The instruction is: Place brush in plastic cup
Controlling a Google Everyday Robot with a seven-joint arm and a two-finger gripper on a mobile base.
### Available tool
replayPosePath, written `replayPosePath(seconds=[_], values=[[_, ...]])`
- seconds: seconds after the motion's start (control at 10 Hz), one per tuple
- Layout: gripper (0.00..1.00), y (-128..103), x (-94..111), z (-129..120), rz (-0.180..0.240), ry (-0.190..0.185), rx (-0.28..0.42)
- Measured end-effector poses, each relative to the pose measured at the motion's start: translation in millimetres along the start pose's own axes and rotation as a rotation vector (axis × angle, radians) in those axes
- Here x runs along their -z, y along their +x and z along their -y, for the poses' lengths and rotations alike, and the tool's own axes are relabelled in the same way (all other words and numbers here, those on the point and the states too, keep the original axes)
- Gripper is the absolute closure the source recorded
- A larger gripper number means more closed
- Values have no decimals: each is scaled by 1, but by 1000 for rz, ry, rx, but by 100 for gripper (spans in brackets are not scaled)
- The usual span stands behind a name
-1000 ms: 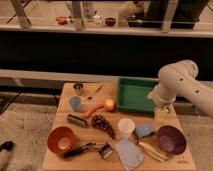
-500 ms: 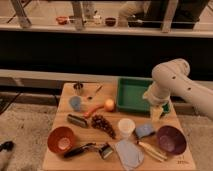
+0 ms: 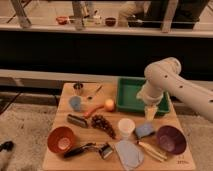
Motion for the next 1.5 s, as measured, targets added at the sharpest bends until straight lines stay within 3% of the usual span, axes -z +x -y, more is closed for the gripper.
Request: replayPosePath(seconds=[0.8,1.5], values=[[20,-21,-3,-15,87,21,13],[20,-32,-15,-75,132,33,-27]])
